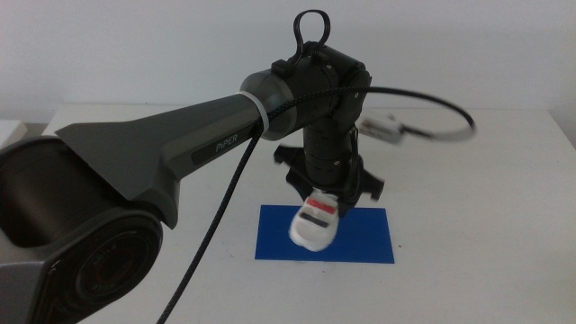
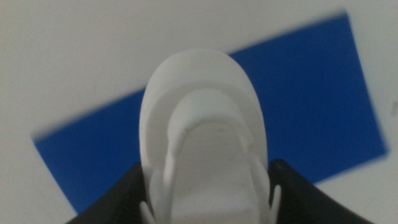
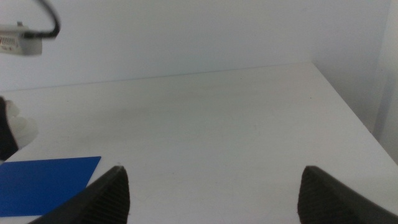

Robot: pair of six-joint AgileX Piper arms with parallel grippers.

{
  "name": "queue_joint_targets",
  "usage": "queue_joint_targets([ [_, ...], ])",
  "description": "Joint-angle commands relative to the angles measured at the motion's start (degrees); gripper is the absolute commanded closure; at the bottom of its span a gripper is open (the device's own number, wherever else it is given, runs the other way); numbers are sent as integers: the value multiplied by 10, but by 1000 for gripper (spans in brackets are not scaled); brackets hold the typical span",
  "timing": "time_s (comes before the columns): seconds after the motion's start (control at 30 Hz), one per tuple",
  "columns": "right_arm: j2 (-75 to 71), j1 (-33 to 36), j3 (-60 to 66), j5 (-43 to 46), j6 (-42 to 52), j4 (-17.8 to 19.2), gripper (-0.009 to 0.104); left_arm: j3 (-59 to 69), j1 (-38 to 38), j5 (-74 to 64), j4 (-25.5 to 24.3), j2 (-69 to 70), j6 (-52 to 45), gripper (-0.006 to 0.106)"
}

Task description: Use one arm to grab the shoe from the table and place it on the mat.

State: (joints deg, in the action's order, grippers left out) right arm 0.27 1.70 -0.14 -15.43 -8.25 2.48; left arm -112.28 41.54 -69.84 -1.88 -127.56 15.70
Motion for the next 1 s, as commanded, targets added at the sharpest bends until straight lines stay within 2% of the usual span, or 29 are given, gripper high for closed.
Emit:
queue_joint_targets([
  [0.0,-3,-1,1,4,3,4,16,-5,2,-1,-2,3,-192,102],
  [0.07,-3,-1,1,4,3,4,16,-5,2,-1,8,3,-324,102],
  [0.17,-3,-1,1,4,3,4,16,-5,2,-1,50,-1,-469,102],
  [0.37,-3,-1,1,4,3,4,16,-5,1,-1,60,-17,-716,102],
  [0.47,-3,-1,1,4,3,4,16,-5,1,-1,69,-22,-743,102],
  [0.77,-3,-1,1,4,3,4,16,-5,1,-1,83,-23,-712,102],
  [0.97,-3,-1,1,4,3,4,16,-5,1,-1,62,-25,-707,102],
])
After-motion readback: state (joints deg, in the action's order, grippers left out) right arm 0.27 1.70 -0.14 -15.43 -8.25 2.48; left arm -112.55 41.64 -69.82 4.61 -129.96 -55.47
